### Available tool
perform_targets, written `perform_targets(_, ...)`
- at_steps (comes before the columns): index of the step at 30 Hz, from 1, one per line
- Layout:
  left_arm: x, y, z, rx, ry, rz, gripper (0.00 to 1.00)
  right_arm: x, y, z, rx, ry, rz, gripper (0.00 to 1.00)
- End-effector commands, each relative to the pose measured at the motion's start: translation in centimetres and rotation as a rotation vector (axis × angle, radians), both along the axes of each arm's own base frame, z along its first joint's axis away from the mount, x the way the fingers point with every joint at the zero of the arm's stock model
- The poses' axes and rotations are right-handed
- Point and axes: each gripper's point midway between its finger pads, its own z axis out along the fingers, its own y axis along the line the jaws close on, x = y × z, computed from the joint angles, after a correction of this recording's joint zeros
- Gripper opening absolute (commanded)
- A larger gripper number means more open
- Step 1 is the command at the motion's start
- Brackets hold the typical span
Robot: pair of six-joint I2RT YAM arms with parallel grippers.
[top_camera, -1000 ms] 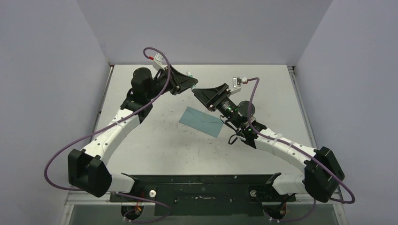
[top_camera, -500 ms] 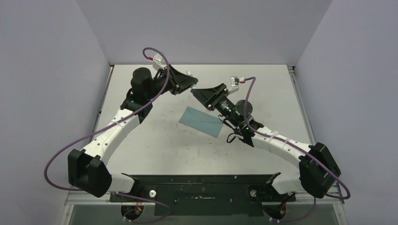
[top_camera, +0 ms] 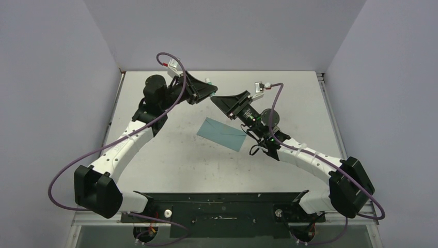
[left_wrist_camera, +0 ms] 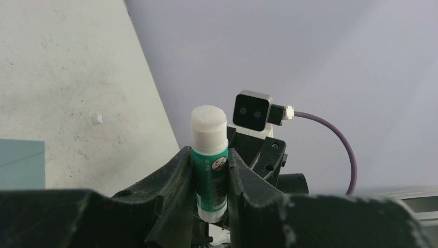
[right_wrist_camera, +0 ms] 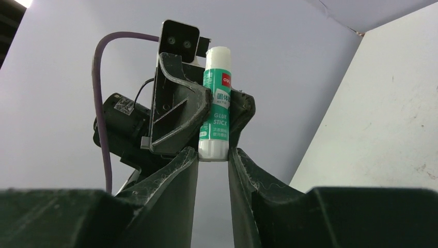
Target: Place the letter into the envelope and seal it
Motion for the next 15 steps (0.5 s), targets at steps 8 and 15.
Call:
perform_targets(8,-1.2,0.6,3.0,-0.043,-0.092,-0.003,0.00,0.9,1.1,1.8,-0.115,-0.107,-0.002,0.05)
perform_targets(15,-0.5,1.1,1.6,-0.002,-0.029,0.037,0.00,3.0,-0.2,-3.8,-0.745,-0.221,-0.190,0.05)
